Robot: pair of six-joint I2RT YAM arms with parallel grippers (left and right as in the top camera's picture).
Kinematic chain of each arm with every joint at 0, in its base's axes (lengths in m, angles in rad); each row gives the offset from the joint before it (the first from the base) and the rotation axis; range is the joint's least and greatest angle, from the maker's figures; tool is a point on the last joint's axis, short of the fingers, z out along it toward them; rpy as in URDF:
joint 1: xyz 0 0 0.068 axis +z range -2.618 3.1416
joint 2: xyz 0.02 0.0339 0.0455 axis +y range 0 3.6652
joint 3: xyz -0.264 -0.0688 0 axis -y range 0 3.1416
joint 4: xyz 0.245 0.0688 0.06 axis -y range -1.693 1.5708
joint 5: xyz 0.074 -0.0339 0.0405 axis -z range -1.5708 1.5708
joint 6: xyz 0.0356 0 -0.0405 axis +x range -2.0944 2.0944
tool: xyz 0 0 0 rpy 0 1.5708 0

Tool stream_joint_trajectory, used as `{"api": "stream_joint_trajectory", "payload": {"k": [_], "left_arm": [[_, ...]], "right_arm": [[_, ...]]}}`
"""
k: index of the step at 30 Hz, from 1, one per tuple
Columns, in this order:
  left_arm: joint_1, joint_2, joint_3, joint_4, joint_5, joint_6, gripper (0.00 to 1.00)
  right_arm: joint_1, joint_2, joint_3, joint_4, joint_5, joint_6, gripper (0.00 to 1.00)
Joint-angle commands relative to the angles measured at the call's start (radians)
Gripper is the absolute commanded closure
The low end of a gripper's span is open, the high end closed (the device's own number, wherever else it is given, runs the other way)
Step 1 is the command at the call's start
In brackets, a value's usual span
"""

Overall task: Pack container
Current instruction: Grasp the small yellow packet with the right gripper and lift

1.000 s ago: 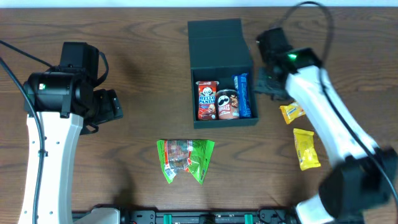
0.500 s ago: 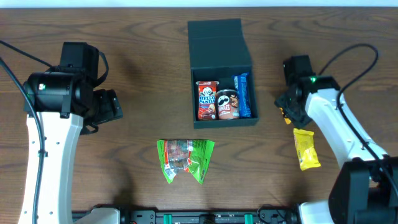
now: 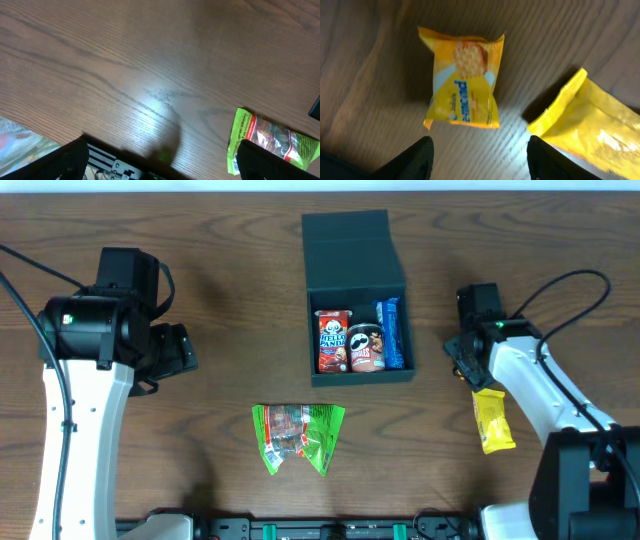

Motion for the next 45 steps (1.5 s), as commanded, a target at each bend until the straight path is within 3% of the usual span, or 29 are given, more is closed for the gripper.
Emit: {"api": "stream_joint_trajectory", "payload": {"k": [1, 15, 28, 32, 39, 45], "left_arm": [[0.005, 0.001, -0.003, -0.003, -0.014, -0.004, 0.05], [0.005, 0.001, -0.003, -0.003, -0.014, -0.003, 0.05], [0.005, 0.001, -0.003, -0.003, -0.014, -0.003, 0.05], [0.005, 0.001, -0.003, -0.003, -0.014, -0.003, 0.05], [0.005, 0.001, -0.003, -0.003, -0.014, -0.003, 0.05], [0.005, 0.001, -0.003, -0.003, -0.014, -0.003, 0.05]], "right_arm": [[-0.027, 0.001, -0.043, 0.048, 0.041, -0.049, 0.39], [-0.07, 0.001, -0.165, 0.327, -0.019, -0.199, 0.42], [-0.07, 0.006, -0.169, 0.373, -0.044, -0.231, 0.42], [-0.07, 0.019, -0.17, 0.377, -0.037, -0.23, 0.4], [-0.07, 0.063, -0.17, 0.391, -0.037, -0.23, 0.26], [-0.07, 0.091, -0.17, 0.434, -0.037, -0.23, 0.28]]}}
